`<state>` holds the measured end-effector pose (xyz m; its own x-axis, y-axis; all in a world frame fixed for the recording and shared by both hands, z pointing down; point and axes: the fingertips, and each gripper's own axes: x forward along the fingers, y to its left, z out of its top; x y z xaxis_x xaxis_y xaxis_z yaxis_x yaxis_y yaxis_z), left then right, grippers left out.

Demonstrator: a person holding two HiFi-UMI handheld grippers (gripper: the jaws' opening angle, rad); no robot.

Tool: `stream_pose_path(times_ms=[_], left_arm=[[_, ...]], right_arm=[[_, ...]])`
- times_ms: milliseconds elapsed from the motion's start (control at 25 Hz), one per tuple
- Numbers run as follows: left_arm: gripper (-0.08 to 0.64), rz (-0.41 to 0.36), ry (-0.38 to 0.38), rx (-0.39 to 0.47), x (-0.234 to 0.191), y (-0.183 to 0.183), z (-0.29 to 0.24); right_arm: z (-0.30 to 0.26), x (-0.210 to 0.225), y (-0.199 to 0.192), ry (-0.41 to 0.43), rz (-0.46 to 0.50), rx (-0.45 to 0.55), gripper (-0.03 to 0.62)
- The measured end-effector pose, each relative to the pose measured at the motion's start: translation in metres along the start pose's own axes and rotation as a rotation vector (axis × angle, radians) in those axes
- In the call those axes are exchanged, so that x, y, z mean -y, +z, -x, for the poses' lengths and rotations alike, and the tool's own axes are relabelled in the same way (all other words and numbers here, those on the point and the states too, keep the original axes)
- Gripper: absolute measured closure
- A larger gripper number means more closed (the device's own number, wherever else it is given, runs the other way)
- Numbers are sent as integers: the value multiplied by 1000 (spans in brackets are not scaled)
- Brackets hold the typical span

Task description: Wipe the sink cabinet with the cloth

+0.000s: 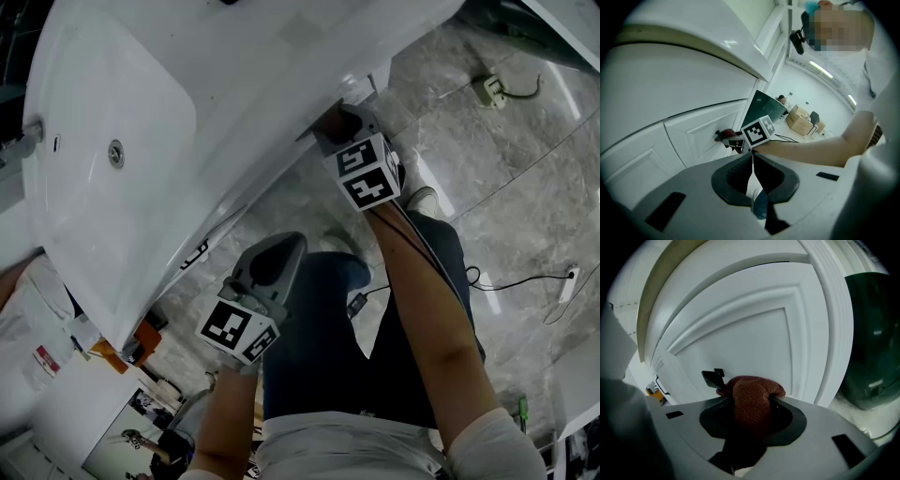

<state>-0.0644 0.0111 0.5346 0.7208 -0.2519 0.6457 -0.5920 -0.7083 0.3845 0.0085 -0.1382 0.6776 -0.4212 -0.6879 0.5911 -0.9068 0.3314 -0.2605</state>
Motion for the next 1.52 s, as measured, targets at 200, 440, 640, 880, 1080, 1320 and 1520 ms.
stream_pose_path(times_ms=[200, 440, 640, 880, 1080, 1320, 1520], left_arm=[[546, 6, -5, 5, 3, 1, -2], [546, 9, -9, 0, 8, -6, 5], [546, 19, -23, -7, 15, -9, 16], [546, 15, -35, -9, 18, -8, 24], [546, 31, -29, 13, 13, -6, 21], [546, 43, -39, 8, 17, -8, 28], [546, 49, -39, 12, 20, -2, 37]], right_arm=[[-3, -9, -3, 23, 25, -3, 437], [-8, -46, -10, 108, -5, -18, 437], [6, -49, -21, 111, -28, -62, 437], [18, -58, -17, 107, 11, -72, 437], [16, -60, -3, 95, 28, -74, 437], [32, -60, 15, 64, 23, -58, 437], [50, -66, 51, 71, 20, 61, 437]])
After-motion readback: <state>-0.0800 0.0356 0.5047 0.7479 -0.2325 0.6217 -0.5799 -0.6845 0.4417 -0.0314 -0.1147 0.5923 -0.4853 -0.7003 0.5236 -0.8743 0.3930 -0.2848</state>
